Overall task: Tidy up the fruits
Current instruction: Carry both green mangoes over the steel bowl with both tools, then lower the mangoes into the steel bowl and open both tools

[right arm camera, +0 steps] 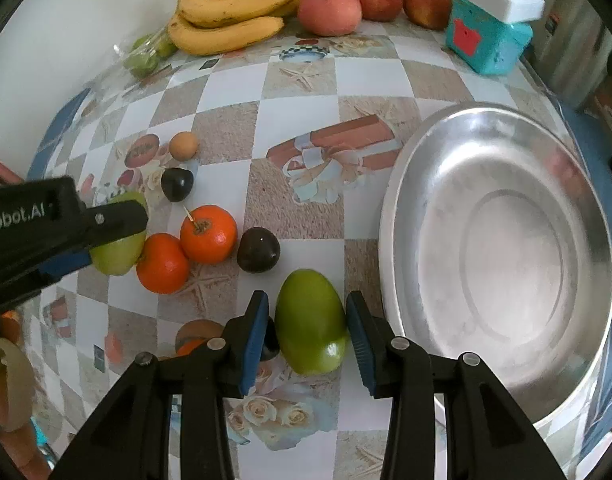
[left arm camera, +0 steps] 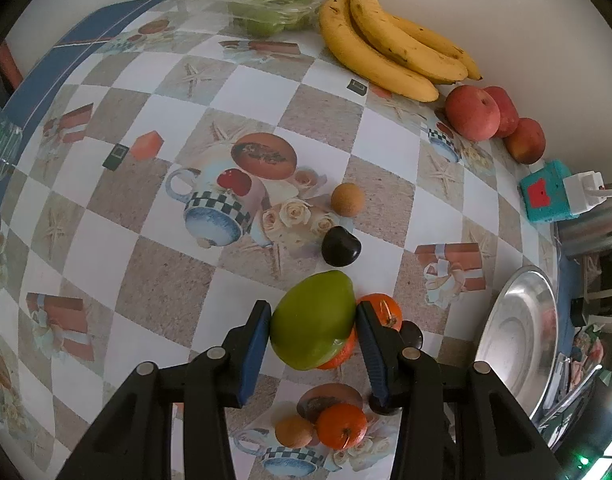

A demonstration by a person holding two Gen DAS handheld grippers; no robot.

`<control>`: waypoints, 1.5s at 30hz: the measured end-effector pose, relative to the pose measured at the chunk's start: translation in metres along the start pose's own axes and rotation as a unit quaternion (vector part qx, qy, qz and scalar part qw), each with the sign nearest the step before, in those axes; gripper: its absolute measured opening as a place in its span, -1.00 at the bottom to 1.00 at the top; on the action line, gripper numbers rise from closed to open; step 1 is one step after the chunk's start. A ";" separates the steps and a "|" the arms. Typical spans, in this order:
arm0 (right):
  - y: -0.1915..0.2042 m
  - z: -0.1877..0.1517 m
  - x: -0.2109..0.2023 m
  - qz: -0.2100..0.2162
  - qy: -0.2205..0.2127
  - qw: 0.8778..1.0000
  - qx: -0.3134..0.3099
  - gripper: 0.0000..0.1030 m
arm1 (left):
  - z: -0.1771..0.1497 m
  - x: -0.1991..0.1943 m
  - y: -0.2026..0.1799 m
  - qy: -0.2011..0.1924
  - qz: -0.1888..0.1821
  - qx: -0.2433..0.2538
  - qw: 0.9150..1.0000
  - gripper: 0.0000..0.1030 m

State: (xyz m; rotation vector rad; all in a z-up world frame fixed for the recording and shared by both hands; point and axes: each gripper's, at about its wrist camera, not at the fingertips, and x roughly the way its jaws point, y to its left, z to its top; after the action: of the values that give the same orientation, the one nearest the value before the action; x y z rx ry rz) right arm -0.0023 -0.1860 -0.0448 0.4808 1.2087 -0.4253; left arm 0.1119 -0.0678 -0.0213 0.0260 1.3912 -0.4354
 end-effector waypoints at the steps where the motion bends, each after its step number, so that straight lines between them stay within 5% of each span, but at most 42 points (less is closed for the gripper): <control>1: -0.001 -0.001 0.000 0.001 -0.001 1.000 0.001 -0.26 | 0.000 0.000 0.001 0.000 -0.001 -0.002 1.000 -0.09; 16: -0.014 0.003 -0.044 0.052 -0.060 0.996 0.030 -0.27 | 0.000 -0.015 -0.009 -0.013 -0.019 0.007 1.000 -0.10; 22: -0.060 0.007 -0.064 0.011 -0.087 0.992 0.096 -0.26 | -0.008 -0.025 -0.039 -0.017 -0.051 0.041 0.998 -0.10; 27: -0.117 -0.003 -0.058 -0.036 -0.065 0.983 0.167 -0.26 | -0.030 -0.022 -0.089 0.000 -0.102 0.114 0.988 -0.10; 33: -0.159 -0.016 -0.052 -0.049 -0.050 0.972 0.227 -0.26 | -0.060 -0.004 -0.140 0.022 -0.111 0.193 0.975 -0.10; 45: -0.166 -0.023 -0.036 -0.048 -0.020 0.971 0.235 -0.26 | -0.075 0.020 -0.150 0.044 -0.097 0.211 0.972 -0.09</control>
State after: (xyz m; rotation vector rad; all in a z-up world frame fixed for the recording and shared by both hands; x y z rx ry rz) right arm -0.1228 -0.3075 -0.0379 0.8174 1.0933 -0.8095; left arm -0.0037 -0.1914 -0.0197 0.2605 1.3711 -0.8979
